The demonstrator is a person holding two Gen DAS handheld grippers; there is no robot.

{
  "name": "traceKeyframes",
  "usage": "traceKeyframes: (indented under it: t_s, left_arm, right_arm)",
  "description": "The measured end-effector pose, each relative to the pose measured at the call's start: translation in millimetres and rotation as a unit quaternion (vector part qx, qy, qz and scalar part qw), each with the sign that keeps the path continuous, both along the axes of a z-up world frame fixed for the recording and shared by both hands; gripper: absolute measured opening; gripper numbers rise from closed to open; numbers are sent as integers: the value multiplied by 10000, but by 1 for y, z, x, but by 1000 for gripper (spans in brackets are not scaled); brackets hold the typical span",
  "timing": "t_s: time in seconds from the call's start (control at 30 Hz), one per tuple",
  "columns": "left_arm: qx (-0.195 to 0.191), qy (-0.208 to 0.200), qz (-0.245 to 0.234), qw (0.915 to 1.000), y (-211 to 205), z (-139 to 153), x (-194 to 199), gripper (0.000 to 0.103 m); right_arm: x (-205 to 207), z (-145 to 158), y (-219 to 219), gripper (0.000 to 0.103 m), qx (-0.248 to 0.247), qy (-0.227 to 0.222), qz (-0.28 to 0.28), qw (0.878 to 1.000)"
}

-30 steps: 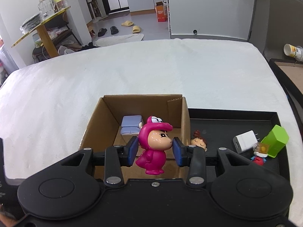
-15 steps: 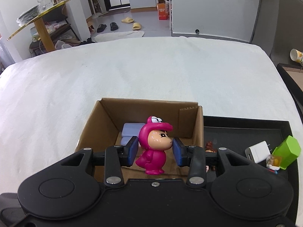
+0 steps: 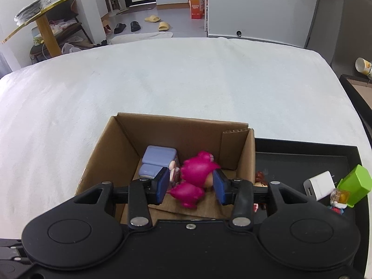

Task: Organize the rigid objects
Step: 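Release the pink figurine beside the chair and withdraw the right tool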

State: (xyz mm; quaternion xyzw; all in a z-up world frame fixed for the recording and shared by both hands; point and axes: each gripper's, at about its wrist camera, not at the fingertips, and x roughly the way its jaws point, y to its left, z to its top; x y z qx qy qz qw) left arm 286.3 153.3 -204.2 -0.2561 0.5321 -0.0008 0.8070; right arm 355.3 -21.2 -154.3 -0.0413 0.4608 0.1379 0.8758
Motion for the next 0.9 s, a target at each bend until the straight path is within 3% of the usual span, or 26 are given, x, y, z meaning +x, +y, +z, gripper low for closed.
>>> traceKeyframes:
  t_s: [0.77,0.9]
  left_arm:
    - [61,111,289,9995,-5,-2,5,28]
    - [64,130,329,9994,-6,-2,4,28]
  right_arm:
    - [-25,43,-45,49,408,-68,14,9991]
    - [-29,47,-56,55,395,-142,-5,9991]
